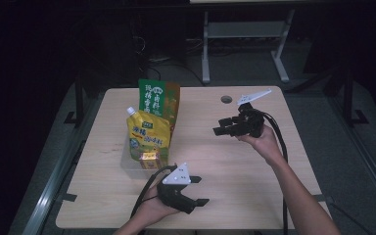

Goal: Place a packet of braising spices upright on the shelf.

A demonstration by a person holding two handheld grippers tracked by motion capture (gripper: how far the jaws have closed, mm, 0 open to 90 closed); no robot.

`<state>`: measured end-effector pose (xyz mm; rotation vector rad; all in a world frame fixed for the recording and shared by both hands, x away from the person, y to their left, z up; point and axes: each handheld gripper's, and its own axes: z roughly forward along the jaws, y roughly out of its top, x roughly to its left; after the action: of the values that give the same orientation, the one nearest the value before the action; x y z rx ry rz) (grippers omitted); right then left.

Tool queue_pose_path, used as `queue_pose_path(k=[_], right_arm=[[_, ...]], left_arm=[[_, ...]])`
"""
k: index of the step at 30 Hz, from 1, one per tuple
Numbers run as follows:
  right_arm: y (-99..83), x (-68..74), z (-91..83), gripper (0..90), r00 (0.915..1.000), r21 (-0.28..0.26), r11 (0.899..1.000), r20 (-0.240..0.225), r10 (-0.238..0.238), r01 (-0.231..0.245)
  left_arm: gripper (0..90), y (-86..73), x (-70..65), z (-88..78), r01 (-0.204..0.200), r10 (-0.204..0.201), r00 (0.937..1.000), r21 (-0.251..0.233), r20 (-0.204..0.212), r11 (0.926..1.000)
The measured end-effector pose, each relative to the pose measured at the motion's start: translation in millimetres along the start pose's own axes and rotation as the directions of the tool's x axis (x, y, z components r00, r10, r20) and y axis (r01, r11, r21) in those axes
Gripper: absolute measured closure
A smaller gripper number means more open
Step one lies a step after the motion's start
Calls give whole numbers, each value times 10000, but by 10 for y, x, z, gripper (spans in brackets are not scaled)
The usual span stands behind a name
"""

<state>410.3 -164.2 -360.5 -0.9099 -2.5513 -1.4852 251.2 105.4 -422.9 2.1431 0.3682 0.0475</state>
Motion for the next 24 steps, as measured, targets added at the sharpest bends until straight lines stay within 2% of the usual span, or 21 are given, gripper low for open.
queue_pose_path(k=[6,8,11,13,24], right_arm=[[-89,13,-124,437,9999,-109,9999,113,98,-97],[-129,19,-161,434,9999,-102,9999,128,95,-94],[-176,17,-188,428,9999,-78,9999,97,118,-117],[-215,20,-206,422,9997,-56,10000,242,34,-33],[-396,14,-280,402,9992,4,9994,230,332,-333]], left_arm=[[258,-14,7,23,120,-119,9999,69,-56,9999],[252,-11,22,23,-26,27,9999,121,-109,9999],[245,-14,28,14,98,-95,9999,198,-136,9998],[244,-18,34,14,132,-130,9997,147,-185,9998],[239,-24,67,8,168,-164,9996,152,-251,9997]])
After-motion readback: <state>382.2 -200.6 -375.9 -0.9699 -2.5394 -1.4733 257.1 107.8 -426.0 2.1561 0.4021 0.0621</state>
